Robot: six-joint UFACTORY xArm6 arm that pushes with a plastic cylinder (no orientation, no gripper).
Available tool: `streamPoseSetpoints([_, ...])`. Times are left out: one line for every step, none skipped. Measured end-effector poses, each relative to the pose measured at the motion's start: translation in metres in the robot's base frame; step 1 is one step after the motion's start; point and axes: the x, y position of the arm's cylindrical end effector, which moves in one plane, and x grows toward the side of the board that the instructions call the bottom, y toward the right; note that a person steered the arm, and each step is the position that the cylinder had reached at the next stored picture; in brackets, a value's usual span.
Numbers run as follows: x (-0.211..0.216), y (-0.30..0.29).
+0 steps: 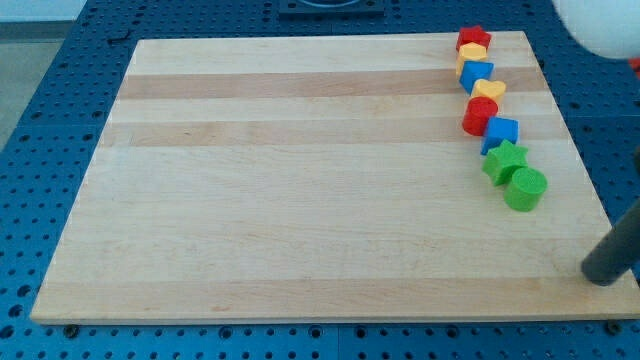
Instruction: Move your arm towards the yellow heart
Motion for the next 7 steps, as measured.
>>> streamPoseSetpoints([-0.022, 0.043])
streamPoseSetpoints([-0.074, 0.072])
streamPoseSetpoints([-0.112, 0.071])
streamPoseSetpoints([-0.164, 0.050])
streamPoseSetpoints([-0.214, 0.027])
streamPoseSetpoints([-0.245, 0.009])
streamPoseSetpoints([-0.264, -0.017])
